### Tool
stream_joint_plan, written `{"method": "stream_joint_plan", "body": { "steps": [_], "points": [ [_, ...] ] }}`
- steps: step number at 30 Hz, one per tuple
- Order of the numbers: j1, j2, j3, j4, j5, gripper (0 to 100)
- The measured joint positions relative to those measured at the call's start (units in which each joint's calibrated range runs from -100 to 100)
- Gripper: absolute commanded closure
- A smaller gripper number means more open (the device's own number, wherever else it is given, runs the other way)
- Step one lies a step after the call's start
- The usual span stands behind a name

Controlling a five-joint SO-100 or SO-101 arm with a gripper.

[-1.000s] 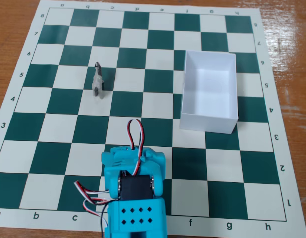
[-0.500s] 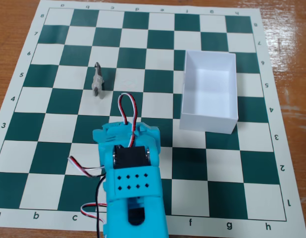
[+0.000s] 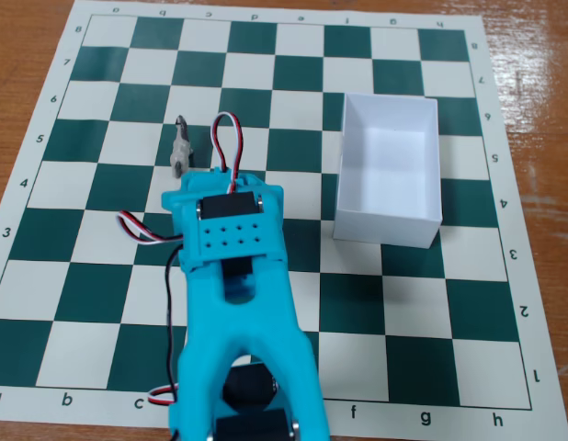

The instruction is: Grab the toy horse and put it in the box.

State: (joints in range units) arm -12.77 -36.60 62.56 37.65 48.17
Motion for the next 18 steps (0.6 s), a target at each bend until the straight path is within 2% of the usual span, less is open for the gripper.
{"method": "stream_joint_plan", "body": {
  "steps": [18],
  "points": [
    [-3.14, 33.11, -32.28, 4.03, -5.10, 64]
  ]
}}
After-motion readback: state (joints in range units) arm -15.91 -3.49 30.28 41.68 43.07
